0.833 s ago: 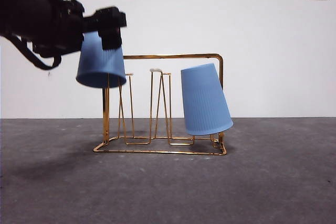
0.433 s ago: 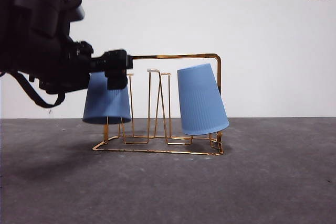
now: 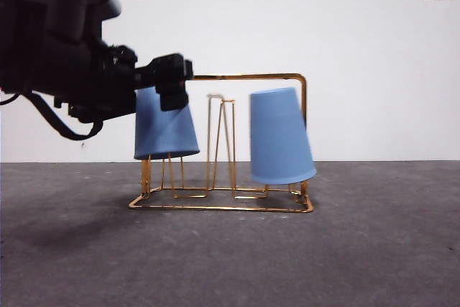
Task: Pick up cup 1,put cup 1 in the cup rack,pick up cup 2,put cup 2 in the cup rack
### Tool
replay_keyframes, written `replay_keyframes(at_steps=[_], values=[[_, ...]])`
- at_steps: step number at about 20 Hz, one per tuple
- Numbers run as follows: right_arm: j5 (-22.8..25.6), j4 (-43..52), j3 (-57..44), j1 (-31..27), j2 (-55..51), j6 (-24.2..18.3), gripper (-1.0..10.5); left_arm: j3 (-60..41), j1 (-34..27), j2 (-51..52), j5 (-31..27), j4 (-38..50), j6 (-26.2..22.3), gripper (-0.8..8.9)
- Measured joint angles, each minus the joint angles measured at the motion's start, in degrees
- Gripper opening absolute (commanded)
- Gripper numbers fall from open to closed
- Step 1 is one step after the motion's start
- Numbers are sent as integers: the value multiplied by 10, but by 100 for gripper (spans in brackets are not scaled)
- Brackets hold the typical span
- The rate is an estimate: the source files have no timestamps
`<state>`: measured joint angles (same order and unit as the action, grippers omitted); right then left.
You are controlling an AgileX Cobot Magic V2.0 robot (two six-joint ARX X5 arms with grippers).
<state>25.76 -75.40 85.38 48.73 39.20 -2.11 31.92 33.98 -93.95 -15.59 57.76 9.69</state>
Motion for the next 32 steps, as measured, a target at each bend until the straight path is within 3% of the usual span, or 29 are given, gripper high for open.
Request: replay_keyframes(at_steps=[13, 15, 18, 20, 25, 32], values=[[0, 0, 0, 0, 0, 0, 247, 19, 2, 15, -13, -117, 0, 8], [0, 0, 0, 0, 0, 0, 247, 21, 2, 17, -14, -134, 3, 110], [0, 0, 0, 0, 0, 0, 247, 23, 2, 19, -14, -155, 12, 381], [0, 0, 0, 0, 0, 0, 247, 26, 2, 21, -14, -164, 18, 475], [0, 0, 0, 0, 0, 0, 247, 33, 2, 23, -11, -183, 24, 481], [0, 0, 0, 0, 0, 0, 247, 23, 2, -1, -4, -298, 48, 542]])
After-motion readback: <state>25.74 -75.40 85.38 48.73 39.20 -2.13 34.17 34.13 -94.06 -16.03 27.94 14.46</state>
